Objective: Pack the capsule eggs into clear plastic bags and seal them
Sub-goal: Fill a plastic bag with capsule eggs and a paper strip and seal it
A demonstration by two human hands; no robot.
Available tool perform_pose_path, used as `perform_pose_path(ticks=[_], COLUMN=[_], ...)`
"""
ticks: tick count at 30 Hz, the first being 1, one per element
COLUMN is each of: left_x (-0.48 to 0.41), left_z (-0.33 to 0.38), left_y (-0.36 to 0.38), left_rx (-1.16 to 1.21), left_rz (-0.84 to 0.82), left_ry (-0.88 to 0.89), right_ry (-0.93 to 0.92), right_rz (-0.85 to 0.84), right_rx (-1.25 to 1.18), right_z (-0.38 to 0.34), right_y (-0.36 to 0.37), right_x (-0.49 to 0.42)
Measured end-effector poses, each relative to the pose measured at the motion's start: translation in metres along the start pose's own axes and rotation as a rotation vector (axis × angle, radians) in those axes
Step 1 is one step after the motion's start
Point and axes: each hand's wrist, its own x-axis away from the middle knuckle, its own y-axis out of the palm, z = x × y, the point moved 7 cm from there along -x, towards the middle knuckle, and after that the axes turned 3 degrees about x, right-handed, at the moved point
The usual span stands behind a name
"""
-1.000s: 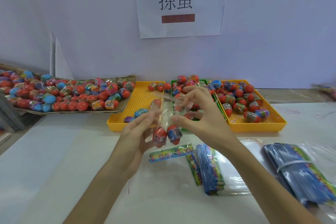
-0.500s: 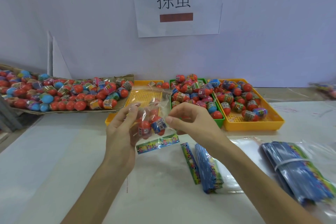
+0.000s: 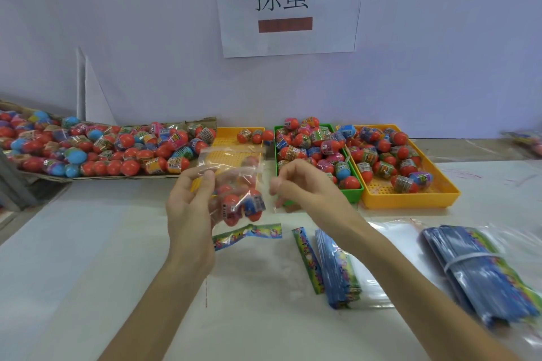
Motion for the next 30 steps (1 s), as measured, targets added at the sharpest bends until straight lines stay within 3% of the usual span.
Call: perform_pose_path(ticks=[3, 6, 10, 19, 23, 28, 30], left_x=[0.004, 0.008, 0.008, 0.006, 0.006, 0.009, 0.009], left_z=[0.003, -0.001, -0.003, -0.005, -0.009, -0.014, -0.014], left_y=[0.014, 0.022, 0.019, 0.016, 0.019, 0.023, 0.025], left_rx=[-0.090, -0.147, -0.196, -0.180, -0.190, -0.237, -0.233], left_rz=[-0.153, -0.242, -0.216, -0.183, -0.224, -0.268, -0.278], left_ry=[0.067, 0.060, 0.088, 0.032, -0.018, -0.058, -0.058], right_ry=[0.055, 0.039, -0.026, -0.107, -0.180, -0.044, 0.025], right_rz=[0.091, 0.182, 0.314, 0.426, 0.540, 0.241, 0.192], right_rx=[-0.194, -0.100, -0.091, -0.118, 0.352, 0.859, 0.948], right_z=[-0.001, 0.001, 0.000, -0.004, 0.000, 0.026, 0.033], right_y=[-0.013, -0.025, -0.039, -0.052, -0.076, -0.045, -0.040], right_x=[0.000, 0.001, 0.004, 0.003, 0.001, -0.024, -0.029])
